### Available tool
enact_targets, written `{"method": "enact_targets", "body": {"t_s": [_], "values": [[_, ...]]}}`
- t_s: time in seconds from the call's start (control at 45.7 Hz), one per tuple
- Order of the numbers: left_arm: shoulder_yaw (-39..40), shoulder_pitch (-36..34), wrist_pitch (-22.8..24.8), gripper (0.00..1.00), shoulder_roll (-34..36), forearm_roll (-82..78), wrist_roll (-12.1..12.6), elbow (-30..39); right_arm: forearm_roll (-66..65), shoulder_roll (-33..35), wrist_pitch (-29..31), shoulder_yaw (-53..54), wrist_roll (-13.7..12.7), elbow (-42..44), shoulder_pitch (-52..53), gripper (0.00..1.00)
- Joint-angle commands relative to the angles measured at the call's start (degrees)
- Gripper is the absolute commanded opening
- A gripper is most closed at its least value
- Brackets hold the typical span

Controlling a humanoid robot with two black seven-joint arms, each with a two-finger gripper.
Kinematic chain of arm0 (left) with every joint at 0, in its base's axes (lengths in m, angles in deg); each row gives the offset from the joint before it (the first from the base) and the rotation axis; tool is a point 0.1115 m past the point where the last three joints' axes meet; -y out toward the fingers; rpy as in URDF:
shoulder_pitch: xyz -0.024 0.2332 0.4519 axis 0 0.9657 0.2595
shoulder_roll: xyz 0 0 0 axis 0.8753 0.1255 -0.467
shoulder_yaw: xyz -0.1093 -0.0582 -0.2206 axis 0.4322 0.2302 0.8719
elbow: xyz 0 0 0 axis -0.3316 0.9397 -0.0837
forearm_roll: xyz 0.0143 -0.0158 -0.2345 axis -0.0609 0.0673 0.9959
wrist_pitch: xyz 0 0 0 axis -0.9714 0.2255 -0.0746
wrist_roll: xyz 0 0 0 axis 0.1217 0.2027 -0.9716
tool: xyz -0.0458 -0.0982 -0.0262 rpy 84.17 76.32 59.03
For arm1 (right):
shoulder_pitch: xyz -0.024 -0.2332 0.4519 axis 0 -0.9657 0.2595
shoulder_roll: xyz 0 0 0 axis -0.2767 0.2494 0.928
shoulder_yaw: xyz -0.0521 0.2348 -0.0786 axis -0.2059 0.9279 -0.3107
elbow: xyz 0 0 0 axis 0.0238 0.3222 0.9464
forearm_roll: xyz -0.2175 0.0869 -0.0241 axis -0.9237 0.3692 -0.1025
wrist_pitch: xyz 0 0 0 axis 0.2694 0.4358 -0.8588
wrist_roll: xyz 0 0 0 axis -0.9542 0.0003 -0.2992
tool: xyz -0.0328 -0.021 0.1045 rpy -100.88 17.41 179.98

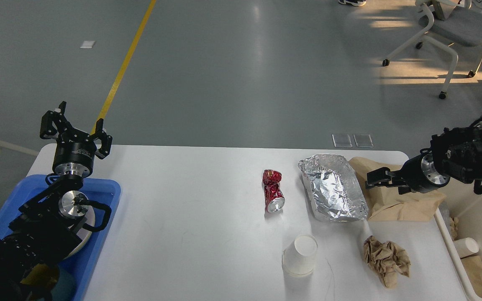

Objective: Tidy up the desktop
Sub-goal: 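Move the right gripper down to the brown paper bag, then close the right gripper on the brown paper bag's edge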

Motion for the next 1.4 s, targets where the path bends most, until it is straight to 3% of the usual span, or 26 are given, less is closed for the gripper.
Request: {"method": "enact_targets", "body": {"t_s": [0.0, 0.285, 0.46, 0.789, 0.898, 1.095, 1.205, 1.292, 1.38], "values": [[-0.1, 0.0, 0.0, 0.97, 0.0, 0.0, 0.0, 0.1, 0.3, 0.0, -1.0, 1.1, 0.0, 0.6, -1.7, 1.0], [-0.1, 0.0, 0.0, 0.96, 0.0, 0.0, 0.0, 0.0, 2.3, -0.3, -2.3, 3.8, 0.0, 3.7, -5.9, 1.0], [-0.1, 0.0, 0.0, 0.96, 0.0, -0.1, 0.0, 0.1, 3.7, -0.9, -10.0, 4.1, 0.0, 4.0, -7.5, 1.0], [0.0, 0.0, 0.0, 0.97, 0.0, 0.0, 0.0, 0.1, 8.6, -1.4, -17.2, 4.4, 0.0, 4.1, -9.8, 1.0], [0.0, 0.0, 0.0, 0.96, 0.0, 0.0, 0.0, 0.1, 8.9, -1.4, -17.9, 4.2, 0.0, 4.1, -9.9, 0.84], [0.0, 0.0, 0.0, 0.96, 0.0, 0.0, 0.0, 0.1, 8.9, -1.4, -17.6, 4.1, -0.1, 4.0, -10.4, 0.33], [-0.1, 0.0, 0.0, 0.97, 0.0, 0.0, 0.0, 0.0, 8.9, -1.4, -17.6, 4.1, -0.1, 4.0, -10.6, 0.21], [0.0, 0.0, 0.0, 0.96, 0.0, 0.0, 0.0, 0.0, 8.9, -1.4, -17.1, 4.1, -0.1, 3.9, -10.6, 0.01], [0.0, 0.0, 0.0, 0.96, 0.0, 0.0, 0.0, 0.1, 8.8, -1.3, -16.9, 4.0, -0.1, 3.8, -10.6, 0.0]]}}
